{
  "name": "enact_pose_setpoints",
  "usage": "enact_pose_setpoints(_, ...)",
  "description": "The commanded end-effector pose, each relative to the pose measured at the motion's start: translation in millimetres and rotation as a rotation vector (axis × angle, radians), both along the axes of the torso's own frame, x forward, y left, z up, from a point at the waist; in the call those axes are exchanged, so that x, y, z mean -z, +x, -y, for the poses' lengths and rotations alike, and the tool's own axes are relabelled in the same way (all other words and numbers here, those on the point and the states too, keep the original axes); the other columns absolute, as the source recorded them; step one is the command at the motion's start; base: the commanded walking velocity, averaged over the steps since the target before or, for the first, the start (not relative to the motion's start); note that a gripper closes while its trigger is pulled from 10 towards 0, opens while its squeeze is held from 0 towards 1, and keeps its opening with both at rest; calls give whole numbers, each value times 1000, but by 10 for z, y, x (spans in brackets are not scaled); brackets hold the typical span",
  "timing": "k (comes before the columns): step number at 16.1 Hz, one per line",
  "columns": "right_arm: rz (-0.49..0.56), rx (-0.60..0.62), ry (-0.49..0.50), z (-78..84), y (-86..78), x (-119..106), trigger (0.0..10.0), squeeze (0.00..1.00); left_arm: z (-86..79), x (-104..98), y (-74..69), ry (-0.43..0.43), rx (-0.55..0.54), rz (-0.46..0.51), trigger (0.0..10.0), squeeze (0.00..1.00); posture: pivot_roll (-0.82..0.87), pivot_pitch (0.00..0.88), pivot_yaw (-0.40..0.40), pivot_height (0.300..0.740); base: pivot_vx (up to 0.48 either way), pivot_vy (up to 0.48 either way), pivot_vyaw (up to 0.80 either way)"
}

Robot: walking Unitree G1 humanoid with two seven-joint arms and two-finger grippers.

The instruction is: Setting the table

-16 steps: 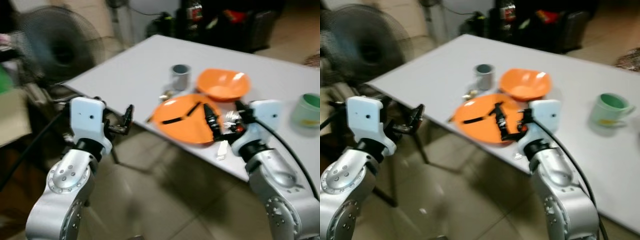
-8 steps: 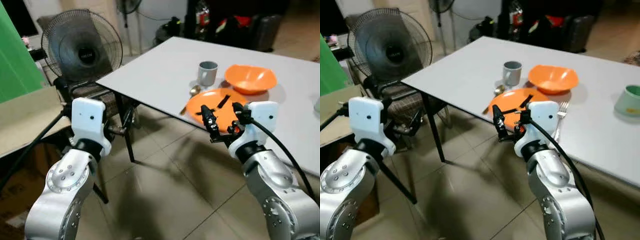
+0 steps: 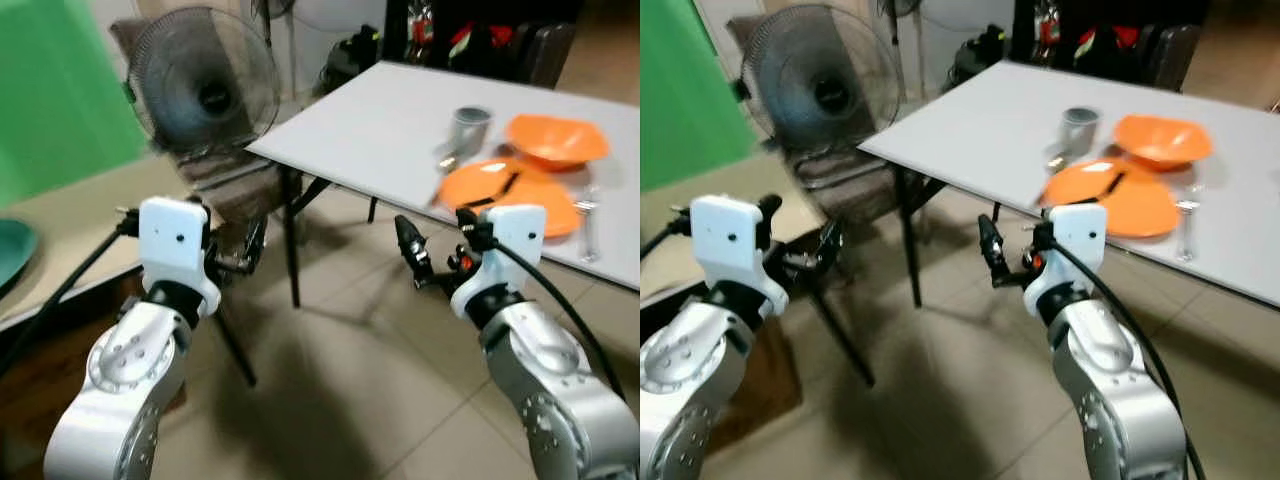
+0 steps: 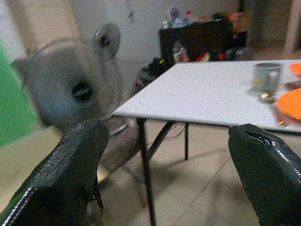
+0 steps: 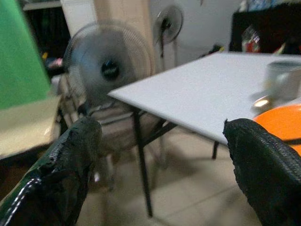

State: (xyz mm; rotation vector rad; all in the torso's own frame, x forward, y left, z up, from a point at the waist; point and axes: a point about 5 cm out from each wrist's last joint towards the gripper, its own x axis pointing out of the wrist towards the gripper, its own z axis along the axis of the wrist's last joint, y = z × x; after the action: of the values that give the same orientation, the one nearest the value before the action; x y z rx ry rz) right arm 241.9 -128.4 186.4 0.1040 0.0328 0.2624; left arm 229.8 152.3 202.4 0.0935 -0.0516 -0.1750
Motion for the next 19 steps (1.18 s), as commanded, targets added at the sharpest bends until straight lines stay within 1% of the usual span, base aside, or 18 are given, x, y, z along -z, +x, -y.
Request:
enact_pose_setpoints(1, 5, -31, 1, -62, -11, -22, 10000, 1000, -59, 4, -12, -20, -33, -16, 10000, 353, -32, 57, 55, 740, 0, 0, 0)
enact_pose_setpoints(2, 2, -41, -3, -75, -11, -15, 10000, 1000, -61, -12, -12, -28, -34, -9, 10000, 349, -29, 59, 54, 740, 0, 0, 0)
enact_pose_setpoints(3, -2, -52, 1, -87, -7, -11, 10000, 1000, -73, -2, 1, -18, -50, -23, 10000, 361, -27, 59, 53, 740, 0, 0, 800)
enact_pose_setpoints(4, 4, -77, -9, -119, 13, -16, 10000, 1000, -91, -23, 18, 13, -40, 5, 10000, 369, -23, 63, 58, 740, 0, 0, 800)
enact_pose_setpoints(5, 5, -88, -13, -132, 25, -15, 10000, 1000, -91, -42, 13, 21, -28, 20, 10000, 369, -21, 63, 58, 740, 277, 0, 800)
enact_pose_setpoints(6, 5, -99, -18, -142, 44, -10, 10000, 1000, -103, -51, 8, 32, -32, 26, 10000, 365, -21, 63, 58, 740, 352, 0, 800)
enact_pose_setpoints(9, 4, -111, -24, -149, 85, -9, 10000, 1000, -148, -67, 0, 20, -50, 25, 10000, 369, -15, 66, 59, 740, 380, 0, 800)
enact_pose_setpoints(16, -15, -165, -27, -216, 94, 34, 10000, 1000, -180, -58, -48, 33, -63, 21, 10000, 369, 7, 77, 42, 740, 381, 0, 800)
enact_pose_setpoints(19, -16, -167, -25, -221, 111, 40, 10000, 1000, -183, -57, -53, 35, -64, 21, 10000, 369, 7, 77, 42, 740, 371, 0, 800)
